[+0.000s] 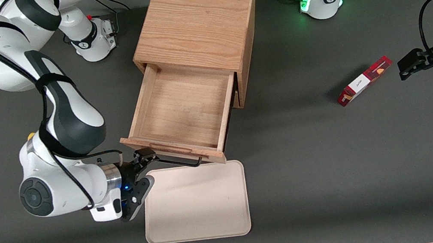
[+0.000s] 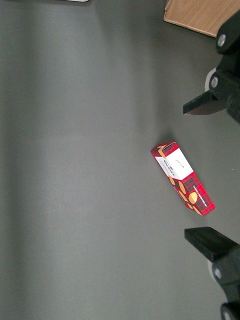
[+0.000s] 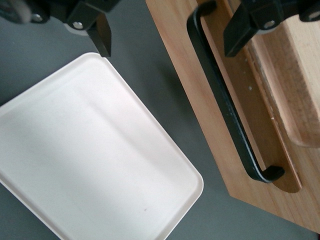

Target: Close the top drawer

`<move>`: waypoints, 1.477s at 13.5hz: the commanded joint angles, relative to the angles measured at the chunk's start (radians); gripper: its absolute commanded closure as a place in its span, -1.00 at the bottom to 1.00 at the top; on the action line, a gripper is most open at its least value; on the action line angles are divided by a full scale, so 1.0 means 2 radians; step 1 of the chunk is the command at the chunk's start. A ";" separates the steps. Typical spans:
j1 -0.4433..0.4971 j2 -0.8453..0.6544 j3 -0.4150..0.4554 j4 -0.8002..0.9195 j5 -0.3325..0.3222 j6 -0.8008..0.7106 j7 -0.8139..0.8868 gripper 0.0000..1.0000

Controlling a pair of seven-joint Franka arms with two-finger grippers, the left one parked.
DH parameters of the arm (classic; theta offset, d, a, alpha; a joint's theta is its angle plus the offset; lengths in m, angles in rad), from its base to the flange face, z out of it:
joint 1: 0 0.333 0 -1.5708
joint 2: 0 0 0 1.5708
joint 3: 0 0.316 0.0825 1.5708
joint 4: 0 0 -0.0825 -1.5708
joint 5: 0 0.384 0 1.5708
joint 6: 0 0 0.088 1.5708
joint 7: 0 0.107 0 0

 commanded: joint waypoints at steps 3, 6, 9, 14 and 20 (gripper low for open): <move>0.016 0.022 0.003 0.025 -0.005 0.001 0.001 -1.00; 0.020 0.027 0.004 0.024 -0.005 0.003 0.002 -1.00; 0.021 0.030 0.005 0.022 -0.004 0.012 0.002 -1.00; 0.020 0.029 0.007 0.011 -0.004 0.023 0.002 -1.00; 0.017 0.014 0.014 -0.022 -0.005 0.025 0.002 -1.00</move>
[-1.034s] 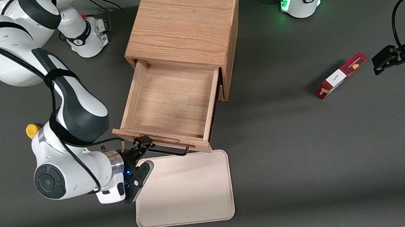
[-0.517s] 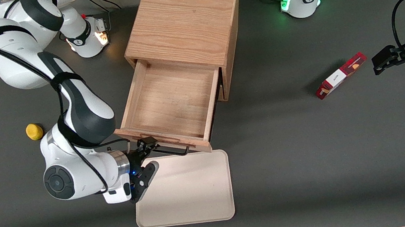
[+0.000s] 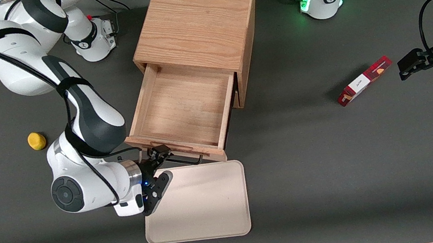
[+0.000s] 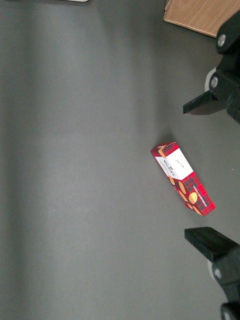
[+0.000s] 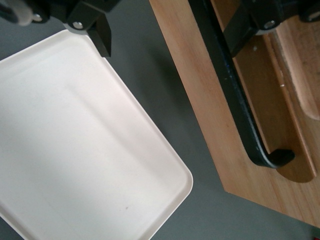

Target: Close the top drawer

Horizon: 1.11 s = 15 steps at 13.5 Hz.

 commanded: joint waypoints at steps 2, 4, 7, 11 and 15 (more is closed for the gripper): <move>0.001 -0.015 0.006 -0.027 -0.005 0.005 0.002 -1.00; 0.002 -0.023 0.007 -0.047 -0.005 0.006 0.007 -1.00; 0.004 -0.044 0.007 -0.069 -0.003 0.006 0.008 -1.00; 0.004 -0.077 0.008 -0.119 -0.001 0.007 0.017 -1.00; 0.005 -0.105 0.011 -0.165 0.015 0.022 0.017 -1.00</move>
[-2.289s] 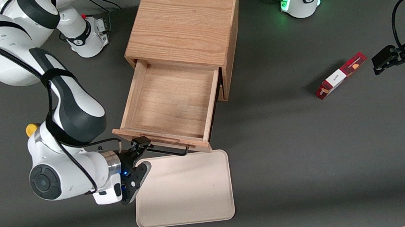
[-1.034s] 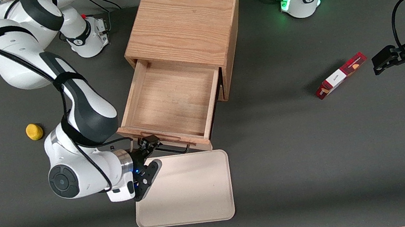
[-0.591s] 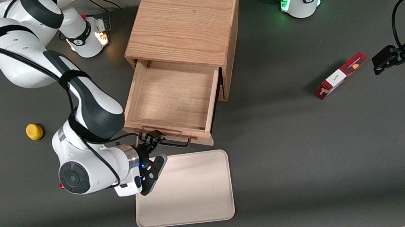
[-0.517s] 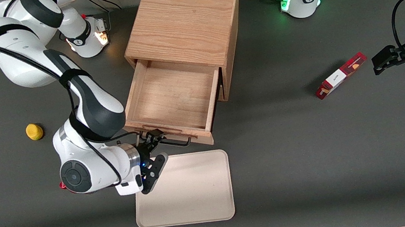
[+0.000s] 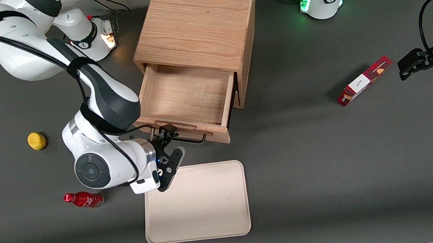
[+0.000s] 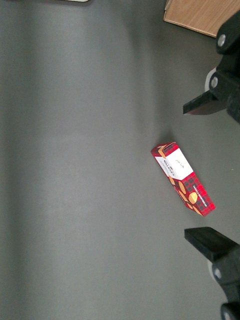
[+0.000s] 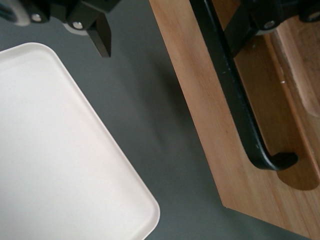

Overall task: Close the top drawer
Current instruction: 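Push the drawer into the wooden cabinet with the right gripper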

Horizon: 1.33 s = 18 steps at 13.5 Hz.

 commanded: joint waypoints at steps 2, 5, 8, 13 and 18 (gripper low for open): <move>-0.004 -0.050 0.001 -0.080 0.023 0.028 0.011 -1.00; -0.005 -0.063 0.001 -0.101 0.024 0.029 0.011 -1.00; -0.004 -0.084 0.001 -0.136 0.039 0.030 0.011 -1.00; -0.002 -0.103 0.001 -0.162 0.065 0.034 0.011 -1.00; -0.001 -0.127 0.004 -0.204 0.082 0.045 0.011 -1.00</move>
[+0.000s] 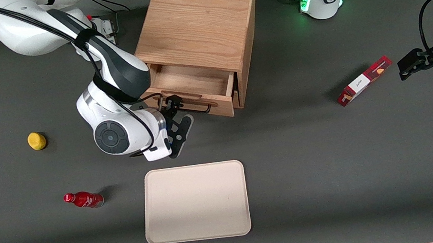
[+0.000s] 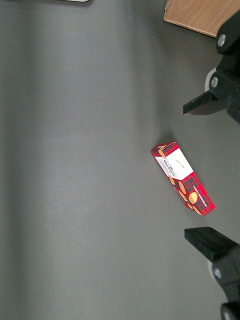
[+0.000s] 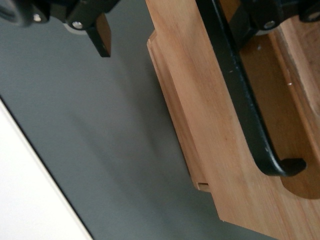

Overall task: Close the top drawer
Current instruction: 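Push the drawer into the wooden cabinet with the right gripper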

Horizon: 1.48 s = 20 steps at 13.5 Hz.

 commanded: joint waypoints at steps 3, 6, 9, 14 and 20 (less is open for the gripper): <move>-0.001 -0.042 0.008 -0.059 0.020 0.015 0.009 -1.00; -0.001 -0.053 0.012 -0.075 0.029 0.015 0.015 -1.00; -0.001 -0.058 0.024 -0.088 0.030 0.015 0.029 -1.00; 0.000 -0.064 0.036 -0.101 0.034 0.015 0.041 -1.00; 0.000 -0.070 0.040 -0.110 0.037 0.015 0.042 -1.00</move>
